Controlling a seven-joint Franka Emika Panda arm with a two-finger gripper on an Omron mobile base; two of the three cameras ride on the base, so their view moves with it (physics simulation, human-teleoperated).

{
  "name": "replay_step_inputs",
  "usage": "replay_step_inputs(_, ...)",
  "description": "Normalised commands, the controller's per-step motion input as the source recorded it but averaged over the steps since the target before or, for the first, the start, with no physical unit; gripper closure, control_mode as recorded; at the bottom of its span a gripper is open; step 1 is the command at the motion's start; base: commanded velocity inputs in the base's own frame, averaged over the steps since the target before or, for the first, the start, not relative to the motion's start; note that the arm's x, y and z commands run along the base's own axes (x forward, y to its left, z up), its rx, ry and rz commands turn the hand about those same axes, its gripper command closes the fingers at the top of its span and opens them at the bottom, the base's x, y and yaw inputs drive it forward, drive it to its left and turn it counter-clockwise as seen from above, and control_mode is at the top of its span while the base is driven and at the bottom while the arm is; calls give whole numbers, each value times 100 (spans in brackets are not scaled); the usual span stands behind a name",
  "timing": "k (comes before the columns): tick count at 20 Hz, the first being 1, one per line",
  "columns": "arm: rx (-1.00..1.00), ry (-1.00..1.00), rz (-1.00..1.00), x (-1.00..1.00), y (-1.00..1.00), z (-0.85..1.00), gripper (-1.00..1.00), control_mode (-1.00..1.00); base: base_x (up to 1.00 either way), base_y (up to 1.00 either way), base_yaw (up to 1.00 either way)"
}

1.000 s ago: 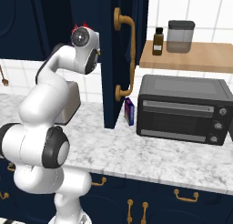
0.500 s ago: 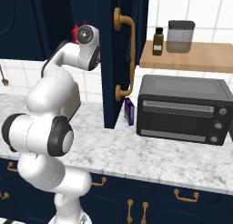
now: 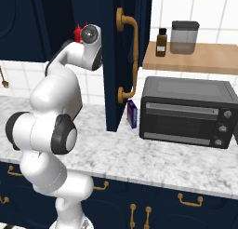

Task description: Put the shaker and condiment bottle from the counter next to their counterparts in the cabinet.

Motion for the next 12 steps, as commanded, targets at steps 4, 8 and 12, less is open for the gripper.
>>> replay_step_inputs(4, 0, 0, 0, 3, -7, -11, 100, -100, 0, 0, 0)
replay_step_inputs(8, 0, 0, 0, 1, -4, -13, -100, -100, 0, 0, 0)
replay_step_inputs(12, 0, 0, 0, 0, -9, -4, -100, -100, 0, 0, 0)
